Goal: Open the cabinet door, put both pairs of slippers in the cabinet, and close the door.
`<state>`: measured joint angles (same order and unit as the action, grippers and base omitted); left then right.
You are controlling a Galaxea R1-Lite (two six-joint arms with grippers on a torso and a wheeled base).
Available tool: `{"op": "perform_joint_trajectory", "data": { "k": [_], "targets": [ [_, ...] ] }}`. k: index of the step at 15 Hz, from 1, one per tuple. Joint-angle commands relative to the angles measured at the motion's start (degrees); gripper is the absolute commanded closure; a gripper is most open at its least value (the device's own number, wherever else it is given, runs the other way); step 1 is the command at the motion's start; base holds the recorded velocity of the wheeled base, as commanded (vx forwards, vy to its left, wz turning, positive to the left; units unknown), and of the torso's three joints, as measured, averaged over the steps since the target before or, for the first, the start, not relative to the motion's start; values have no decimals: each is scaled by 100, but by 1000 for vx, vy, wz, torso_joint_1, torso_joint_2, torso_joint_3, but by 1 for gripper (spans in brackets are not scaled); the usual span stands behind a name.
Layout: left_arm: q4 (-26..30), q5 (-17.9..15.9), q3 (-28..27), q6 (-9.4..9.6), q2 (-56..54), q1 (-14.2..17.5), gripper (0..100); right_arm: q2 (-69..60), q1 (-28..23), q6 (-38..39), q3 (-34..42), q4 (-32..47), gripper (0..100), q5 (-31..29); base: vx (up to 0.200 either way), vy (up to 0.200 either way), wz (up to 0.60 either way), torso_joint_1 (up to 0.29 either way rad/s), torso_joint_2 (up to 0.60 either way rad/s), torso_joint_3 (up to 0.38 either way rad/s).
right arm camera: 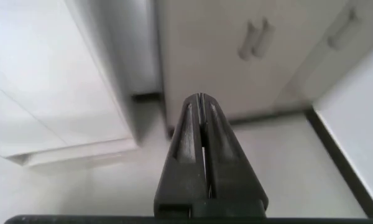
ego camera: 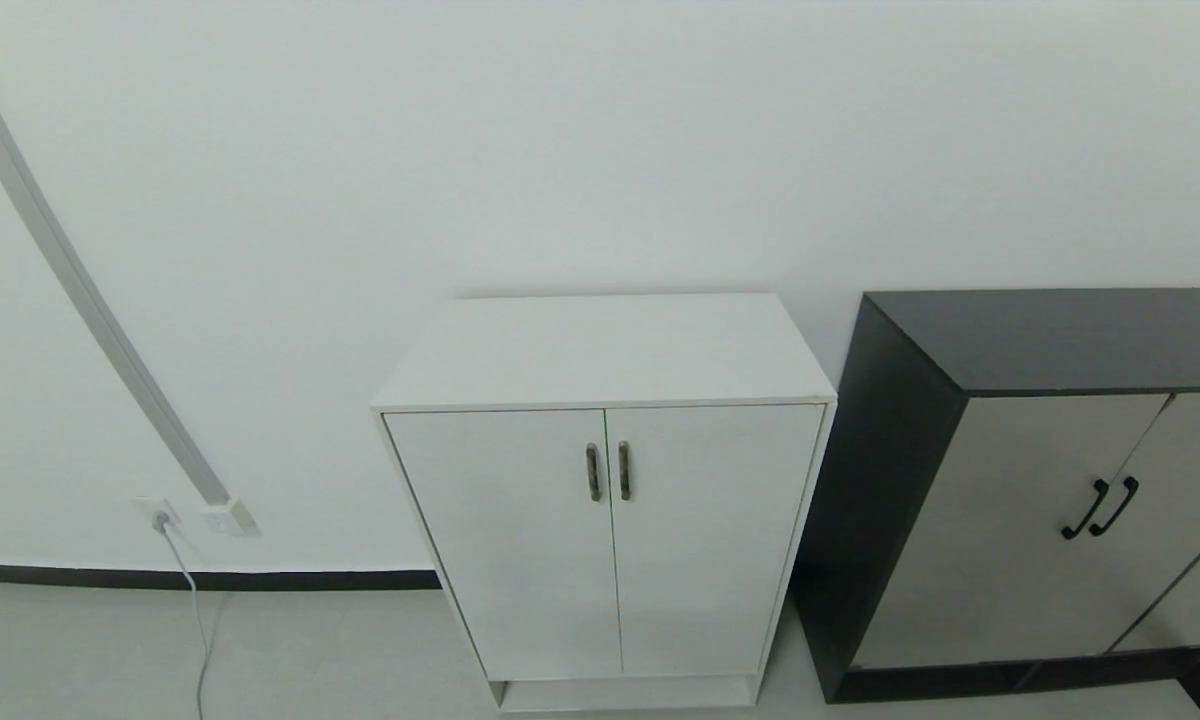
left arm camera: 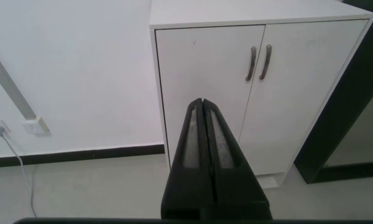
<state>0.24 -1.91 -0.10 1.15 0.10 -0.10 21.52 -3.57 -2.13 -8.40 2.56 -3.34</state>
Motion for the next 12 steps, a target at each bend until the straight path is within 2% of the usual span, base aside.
{"op": "perform_joint_trajectory", "data": {
  "k": [1, 2, 5, 8, 9, 10, 12],
  "targets": [
    [2, -2, 1, 0, -1, 1, 100, -693, 296, -6, 348, 60, 100, 26, 0, 0, 0, 0, 0, 0],
    [2, -2, 1, 0, -1, 1, 100, -824, 375, 2, 559, 52, 100, 26, 0, 0, 0, 0, 0, 0],
    [2, -2, 1, 0, -1, 10, 100, -877, 515, 20, 576, 43, 100, 35, 0, 0, 0, 0, 0, 0],
    [2, -2, 1, 0, -1, 10, 100, -1334, 1465, 11, 576, 52, 100, -53, 0, 0, 0, 0, 0, 0],
    [2, -2, 1, 0, -1, 10, 100, -1387, 1719, -15, 567, 52, 100, -264, 0, 0, 0, 0, 0, 0],
    [2, -2, 1, 0, -1, 10, 100, -1352, 1763, -50, 567, 60, 100, -475, 0, 0, 0, 0, 0, 0],
    [2, -2, 1, 0, -1, 1, 100, -1167, 1623, -358, 506, 69, 100, -1564, 0, 0, 0, 0, 0, 0]
  ]
}}
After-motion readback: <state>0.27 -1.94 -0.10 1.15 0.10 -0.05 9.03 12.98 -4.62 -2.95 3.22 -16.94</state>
